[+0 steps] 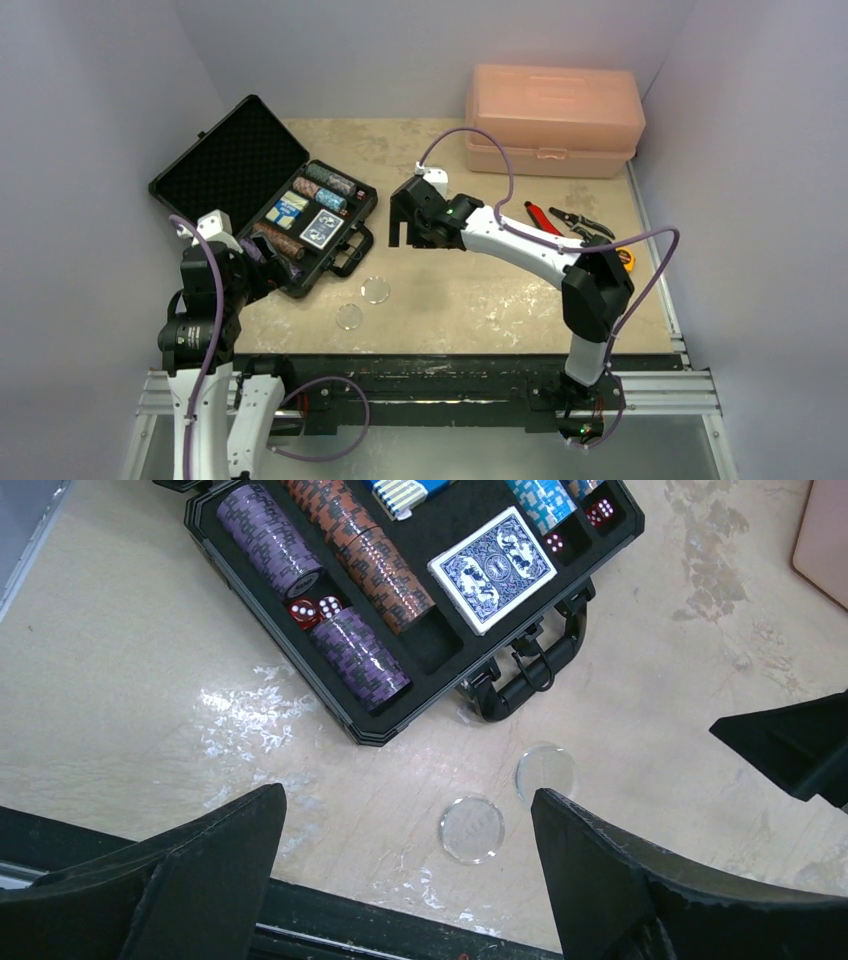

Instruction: Pack up texas hold em set

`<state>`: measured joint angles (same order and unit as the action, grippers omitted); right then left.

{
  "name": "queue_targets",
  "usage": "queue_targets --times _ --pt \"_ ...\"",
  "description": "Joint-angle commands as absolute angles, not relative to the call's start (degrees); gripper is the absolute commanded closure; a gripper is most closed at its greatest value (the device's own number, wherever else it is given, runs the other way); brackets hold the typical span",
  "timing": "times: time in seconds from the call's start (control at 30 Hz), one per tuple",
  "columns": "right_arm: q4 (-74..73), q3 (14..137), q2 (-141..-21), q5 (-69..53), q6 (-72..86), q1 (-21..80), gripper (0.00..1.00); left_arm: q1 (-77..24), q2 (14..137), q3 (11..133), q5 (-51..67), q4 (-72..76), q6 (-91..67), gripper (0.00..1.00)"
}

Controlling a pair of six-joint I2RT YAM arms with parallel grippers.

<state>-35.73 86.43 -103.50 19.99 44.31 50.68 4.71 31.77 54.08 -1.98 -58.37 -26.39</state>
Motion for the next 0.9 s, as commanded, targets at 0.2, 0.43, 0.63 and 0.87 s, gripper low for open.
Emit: queue_targets --times 0.2,0.43,0.63,0.87 --pt "-40.4 94.5 -111.0 17.0 48.0 55.1 0.01 2.8 30.7 53.8 -4.0 -57.5 -26.2 0.07" --pt "-41.0 98.4 -116.8 14.8 47.6 58.0 0.01 1.8 30.3 53.6 -4.9 -57.4 -26.2 0.07" --pt "-41.7 100.7 -120.6 13.9 47.1 59.6 0.01 1.6 30.3 53.5 -4.9 -57.5 -26.2 0.07" --pt "-41.4 101.8 -123.0 13.7 46.5 60.4 0.01 1.6 30.1 53.6 -5.7 -57.6 -26.2 0.08"
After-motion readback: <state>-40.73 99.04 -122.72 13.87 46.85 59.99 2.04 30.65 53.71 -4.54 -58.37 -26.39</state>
